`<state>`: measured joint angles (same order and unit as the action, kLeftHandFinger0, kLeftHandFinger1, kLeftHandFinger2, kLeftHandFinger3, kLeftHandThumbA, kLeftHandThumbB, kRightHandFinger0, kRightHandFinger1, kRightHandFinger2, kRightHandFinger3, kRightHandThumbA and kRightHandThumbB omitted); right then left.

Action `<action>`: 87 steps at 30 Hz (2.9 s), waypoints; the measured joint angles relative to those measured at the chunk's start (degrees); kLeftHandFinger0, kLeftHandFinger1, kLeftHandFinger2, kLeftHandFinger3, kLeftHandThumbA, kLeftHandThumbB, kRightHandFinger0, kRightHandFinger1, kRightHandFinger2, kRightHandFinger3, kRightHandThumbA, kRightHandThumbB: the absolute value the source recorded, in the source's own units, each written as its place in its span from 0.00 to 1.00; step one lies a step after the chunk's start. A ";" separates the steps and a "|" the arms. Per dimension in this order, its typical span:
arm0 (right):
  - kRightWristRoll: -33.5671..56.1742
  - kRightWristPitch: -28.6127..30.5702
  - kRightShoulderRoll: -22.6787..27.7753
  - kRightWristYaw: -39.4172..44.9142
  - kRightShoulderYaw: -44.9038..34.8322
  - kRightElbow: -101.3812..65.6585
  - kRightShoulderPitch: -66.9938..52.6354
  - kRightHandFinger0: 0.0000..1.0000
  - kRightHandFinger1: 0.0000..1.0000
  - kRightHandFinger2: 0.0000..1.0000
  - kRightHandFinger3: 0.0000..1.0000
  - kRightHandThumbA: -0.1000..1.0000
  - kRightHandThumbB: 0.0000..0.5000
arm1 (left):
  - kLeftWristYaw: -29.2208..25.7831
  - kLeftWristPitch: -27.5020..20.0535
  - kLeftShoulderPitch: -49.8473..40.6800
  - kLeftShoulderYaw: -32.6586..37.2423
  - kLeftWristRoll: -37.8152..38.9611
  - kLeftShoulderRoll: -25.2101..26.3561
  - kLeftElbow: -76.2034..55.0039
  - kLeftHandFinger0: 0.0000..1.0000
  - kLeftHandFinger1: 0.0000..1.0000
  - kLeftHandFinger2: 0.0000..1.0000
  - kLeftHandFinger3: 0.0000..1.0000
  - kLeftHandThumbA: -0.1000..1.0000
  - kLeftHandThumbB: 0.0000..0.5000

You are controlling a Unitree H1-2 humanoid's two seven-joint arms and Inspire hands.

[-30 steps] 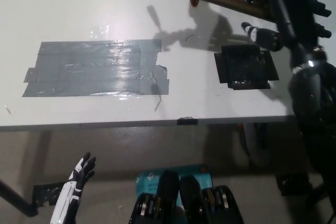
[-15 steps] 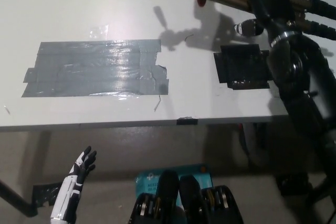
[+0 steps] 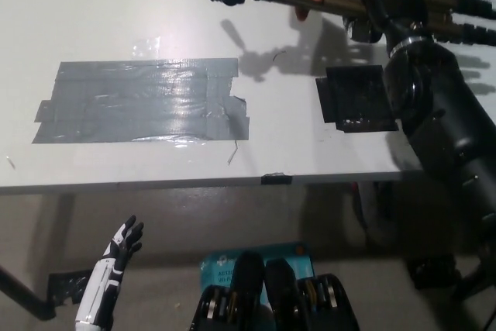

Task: A person hands a tripod to the robot which it grabs with its right hand and places in the middle of the table in front of it

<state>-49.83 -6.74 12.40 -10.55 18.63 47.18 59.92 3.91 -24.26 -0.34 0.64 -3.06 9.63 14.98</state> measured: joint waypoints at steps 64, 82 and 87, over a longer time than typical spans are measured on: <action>7.94 12.29 6.77 8.00 7.00 5.28 -7.62 1.00 1.00 1.00 1.00 0.63 1.00 | 0.18 3.26 -0.08 -0.01 -1.05 0.07 -0.79 0.97 1.00 1.00 1.00 1.00 0.51; 24.29 2.70 10.14 27.31 -2.36 -14.96 -7.68 1.00 1.00 1.00 1.00 0.72 1.00 | 0.18 3.27 -0.23 -0.02 -1.06 0.07 -0.75 0.98 1.00 1.00 1.00 1.00 0.53; 28.71 -0.59 11.48 30.79 -6.22 -24.23 -7.56 1.00 1.00 1.00 1.00 0.71 0.99 | 0.18 3.27 -0.25 -0.03 -1.06 0.07 -0.75 0.97 1.00 1.00 1.00 1.00 0.53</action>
<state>-21.12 -7.33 23.88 20.24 12.40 22.95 52.36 4.09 -20.99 -0.59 0.61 -4.12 9.71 14.23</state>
